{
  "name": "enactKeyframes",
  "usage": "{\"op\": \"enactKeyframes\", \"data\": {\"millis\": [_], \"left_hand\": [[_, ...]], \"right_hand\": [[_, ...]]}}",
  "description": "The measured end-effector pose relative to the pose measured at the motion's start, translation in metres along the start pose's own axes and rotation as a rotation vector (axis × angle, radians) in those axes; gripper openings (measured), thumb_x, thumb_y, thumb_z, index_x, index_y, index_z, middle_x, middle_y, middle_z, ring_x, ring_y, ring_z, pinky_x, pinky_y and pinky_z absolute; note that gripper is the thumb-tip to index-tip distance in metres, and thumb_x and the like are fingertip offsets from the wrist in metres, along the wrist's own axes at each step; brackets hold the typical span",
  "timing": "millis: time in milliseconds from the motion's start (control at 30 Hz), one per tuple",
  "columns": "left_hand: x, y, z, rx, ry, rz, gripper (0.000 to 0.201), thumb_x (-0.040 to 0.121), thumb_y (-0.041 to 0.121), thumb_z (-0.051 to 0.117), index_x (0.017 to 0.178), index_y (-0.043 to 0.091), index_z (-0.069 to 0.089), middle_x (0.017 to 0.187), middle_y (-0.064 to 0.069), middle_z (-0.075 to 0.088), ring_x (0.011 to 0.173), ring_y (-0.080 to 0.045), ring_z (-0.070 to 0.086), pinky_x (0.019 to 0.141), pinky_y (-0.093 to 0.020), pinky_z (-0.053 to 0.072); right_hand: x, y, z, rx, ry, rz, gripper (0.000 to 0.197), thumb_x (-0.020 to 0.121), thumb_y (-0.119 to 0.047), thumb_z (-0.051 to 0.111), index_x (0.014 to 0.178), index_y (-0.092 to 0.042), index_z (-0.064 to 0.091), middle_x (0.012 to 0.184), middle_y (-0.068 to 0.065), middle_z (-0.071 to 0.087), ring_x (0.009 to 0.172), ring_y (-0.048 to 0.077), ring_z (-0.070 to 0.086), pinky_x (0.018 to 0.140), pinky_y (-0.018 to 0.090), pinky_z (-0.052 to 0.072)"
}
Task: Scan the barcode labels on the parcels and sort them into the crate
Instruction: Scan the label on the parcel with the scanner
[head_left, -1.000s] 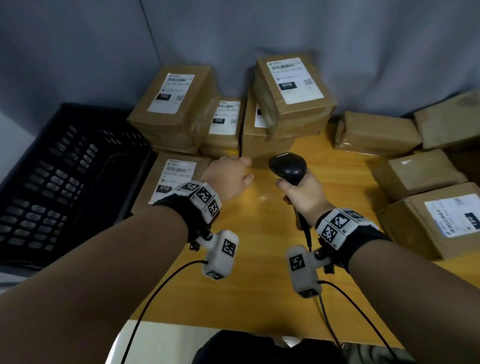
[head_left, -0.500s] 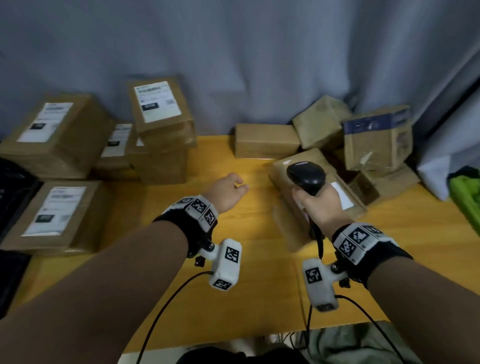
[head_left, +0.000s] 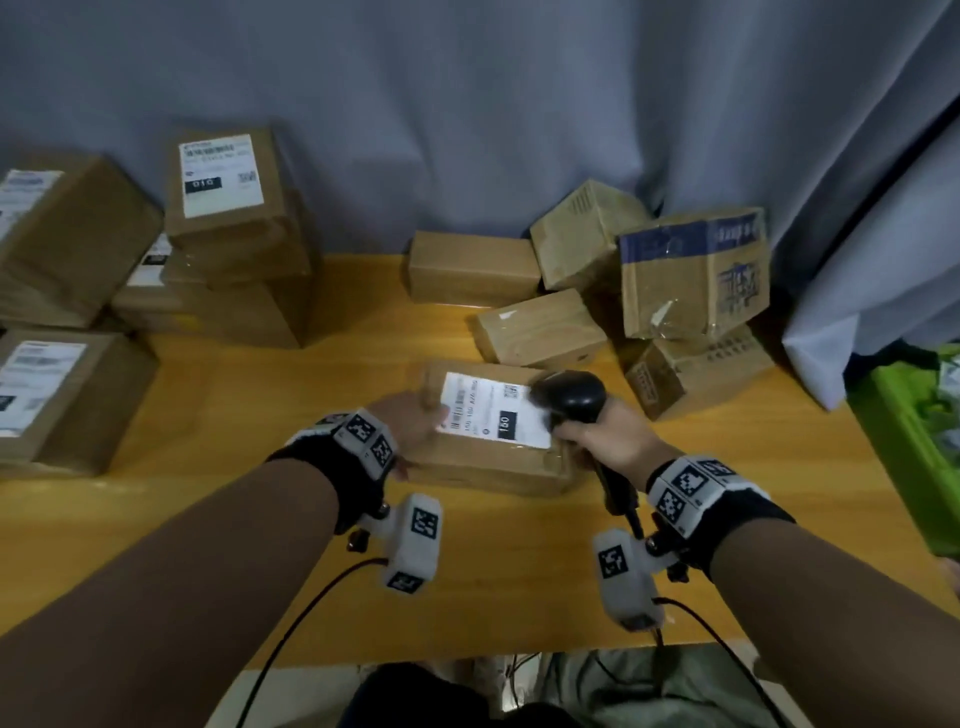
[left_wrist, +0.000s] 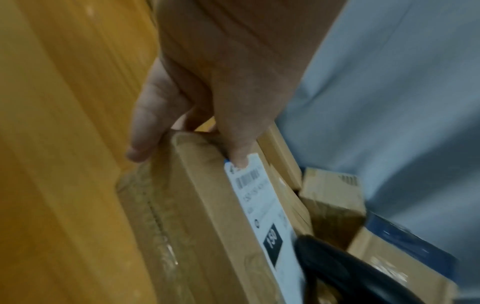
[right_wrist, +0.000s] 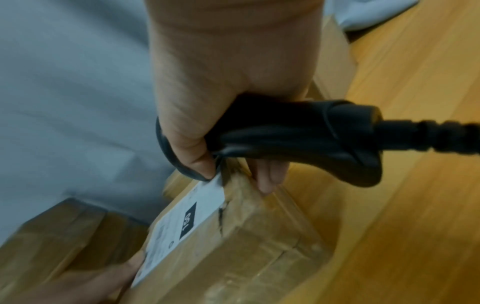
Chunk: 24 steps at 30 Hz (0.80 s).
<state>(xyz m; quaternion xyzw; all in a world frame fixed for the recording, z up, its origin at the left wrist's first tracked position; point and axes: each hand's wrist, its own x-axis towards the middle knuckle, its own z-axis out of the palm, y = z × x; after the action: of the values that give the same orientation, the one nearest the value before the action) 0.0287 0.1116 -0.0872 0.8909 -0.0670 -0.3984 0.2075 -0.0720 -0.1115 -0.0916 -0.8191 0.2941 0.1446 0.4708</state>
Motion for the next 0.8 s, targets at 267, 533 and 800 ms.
{"op": "enactKeyframes", "data": {"millis": [267,533,800], "left_hand": [[0.009,-0.055,-0.028,-0.331,0.209,-0.147,0.067,0.093,0.043,0.056,0.144,0.008,0.030,0.130,-0.020,0.050,0.111,-0.034,0.057,0.095,-0.041,0.049],[0.008,-0.059,-0.006,-0.760,-0.088,-0.131,0.068,0.092,0.057,0.047,0.150,0.037,0.018,0.142,-0.002,0.045,0.114,-0.029,0.054,0.083,-0.044,0.053],[0.016,-0.076,-0.016,-0.674,-0.114,-0.154,0.075,0.082,0.074,0.045,0.138,0.025,0.045,0.135,0.001,0.053,0.112,-0.022,0.052,0.089,-0.036,0.046]], "right_hand": [[0.013,-0.043,0.033,-0.030,0.222,-0.201,0.042,0.078,-0.030,0.074,0.113,-0.013,0.061,0.111,0.002,0.051,0.107,0.019,0.052,0.100,0.035,0.042],[0.036,-0.061,0.046,0.200,-0.058,0.007,0.027,0.081,-0.019,0.075,0.104,-0.020,0.063,0.101,0.002,0.068,0.093,0.018,0.062,0.090,0.035,0.047],[0.024,-0.055,0.099,0.347,0.009,-0.002,0.027,0.076,0.000,0.076,0.099,-0.011,0.068,0.086,0.002,0.068,0.088,0.019,0.062,0.077,0.026,0.045]]}}
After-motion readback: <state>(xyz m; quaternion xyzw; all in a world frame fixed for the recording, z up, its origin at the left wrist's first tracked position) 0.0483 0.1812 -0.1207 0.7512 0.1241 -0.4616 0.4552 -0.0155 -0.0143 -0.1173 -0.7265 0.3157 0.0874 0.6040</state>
